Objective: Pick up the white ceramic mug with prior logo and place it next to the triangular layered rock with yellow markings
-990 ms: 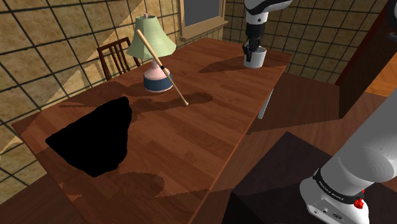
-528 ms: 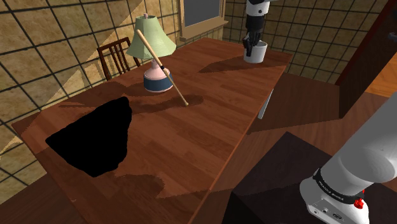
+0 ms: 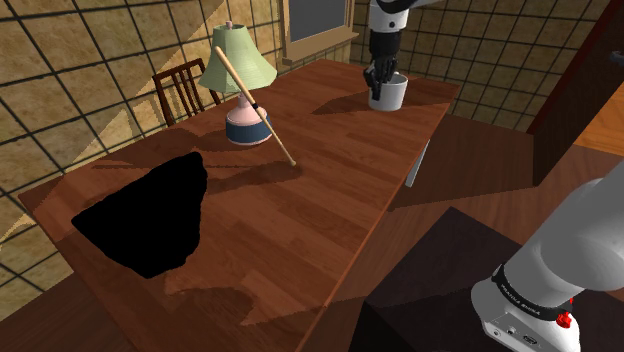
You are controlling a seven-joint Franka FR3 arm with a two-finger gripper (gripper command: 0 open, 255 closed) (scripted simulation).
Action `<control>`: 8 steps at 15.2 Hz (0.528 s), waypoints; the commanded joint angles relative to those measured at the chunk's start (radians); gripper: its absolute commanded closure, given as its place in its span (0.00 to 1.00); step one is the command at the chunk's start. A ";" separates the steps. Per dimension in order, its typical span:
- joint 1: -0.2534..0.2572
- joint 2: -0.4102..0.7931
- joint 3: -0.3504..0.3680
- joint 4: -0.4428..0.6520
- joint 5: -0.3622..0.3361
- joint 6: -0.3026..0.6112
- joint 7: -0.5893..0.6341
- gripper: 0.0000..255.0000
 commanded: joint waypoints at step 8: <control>0.094 -0.070 0.124 -0.072 0.025 -0.007 0.212 1.00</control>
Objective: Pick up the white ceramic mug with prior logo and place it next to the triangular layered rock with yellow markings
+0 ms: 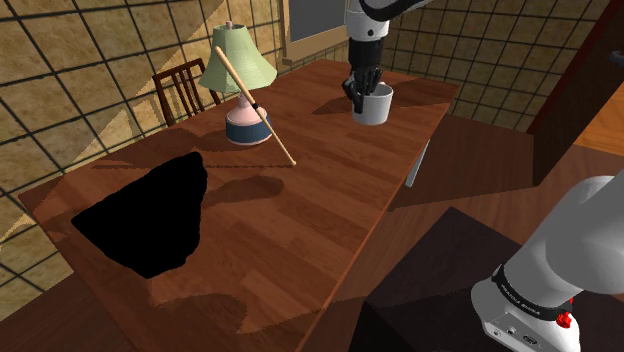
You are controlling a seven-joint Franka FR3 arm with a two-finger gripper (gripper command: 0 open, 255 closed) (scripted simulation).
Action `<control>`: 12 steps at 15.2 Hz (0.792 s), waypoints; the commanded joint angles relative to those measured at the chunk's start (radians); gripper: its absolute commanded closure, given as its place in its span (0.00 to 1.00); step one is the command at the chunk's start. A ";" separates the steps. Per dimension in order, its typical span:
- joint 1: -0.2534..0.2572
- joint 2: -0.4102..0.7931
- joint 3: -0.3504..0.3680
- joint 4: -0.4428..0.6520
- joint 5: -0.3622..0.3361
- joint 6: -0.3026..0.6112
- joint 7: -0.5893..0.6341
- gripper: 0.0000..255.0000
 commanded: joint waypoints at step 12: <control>0.137 0.027 0.195 0.040 0.036 -0.022 0.324 1.00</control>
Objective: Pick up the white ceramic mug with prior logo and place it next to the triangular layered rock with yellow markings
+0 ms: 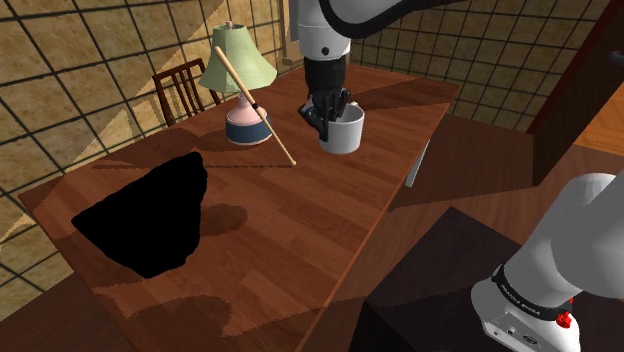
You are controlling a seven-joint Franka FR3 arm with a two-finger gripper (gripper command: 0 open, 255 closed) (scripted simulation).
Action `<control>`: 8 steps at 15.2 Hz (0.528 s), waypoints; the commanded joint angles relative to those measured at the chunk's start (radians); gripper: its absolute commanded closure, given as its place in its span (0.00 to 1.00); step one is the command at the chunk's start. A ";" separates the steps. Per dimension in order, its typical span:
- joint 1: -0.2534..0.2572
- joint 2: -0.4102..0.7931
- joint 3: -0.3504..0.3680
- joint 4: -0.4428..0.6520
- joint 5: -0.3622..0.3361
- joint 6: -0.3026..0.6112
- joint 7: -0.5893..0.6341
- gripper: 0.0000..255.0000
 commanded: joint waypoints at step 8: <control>0.096 0.118 0.131 0.137 -0.017 -0.028 0.234 1.00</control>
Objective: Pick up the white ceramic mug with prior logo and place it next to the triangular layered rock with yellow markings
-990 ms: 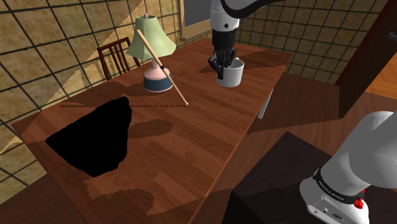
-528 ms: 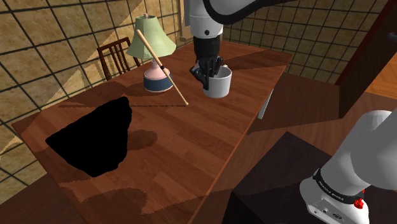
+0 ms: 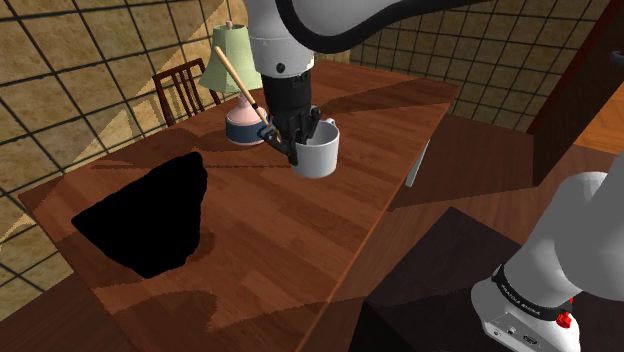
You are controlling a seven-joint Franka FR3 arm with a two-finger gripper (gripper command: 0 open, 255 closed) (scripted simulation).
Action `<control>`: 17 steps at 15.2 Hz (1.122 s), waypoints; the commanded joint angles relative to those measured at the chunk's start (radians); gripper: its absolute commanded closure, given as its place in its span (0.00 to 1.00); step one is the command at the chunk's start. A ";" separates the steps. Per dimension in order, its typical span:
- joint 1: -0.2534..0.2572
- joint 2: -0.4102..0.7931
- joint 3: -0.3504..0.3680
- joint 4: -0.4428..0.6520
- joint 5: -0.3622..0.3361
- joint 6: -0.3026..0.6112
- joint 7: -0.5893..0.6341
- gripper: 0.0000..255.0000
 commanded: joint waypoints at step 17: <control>0.307 0.464 0.150 0.551 -0.202 -0.150 0.429 1.00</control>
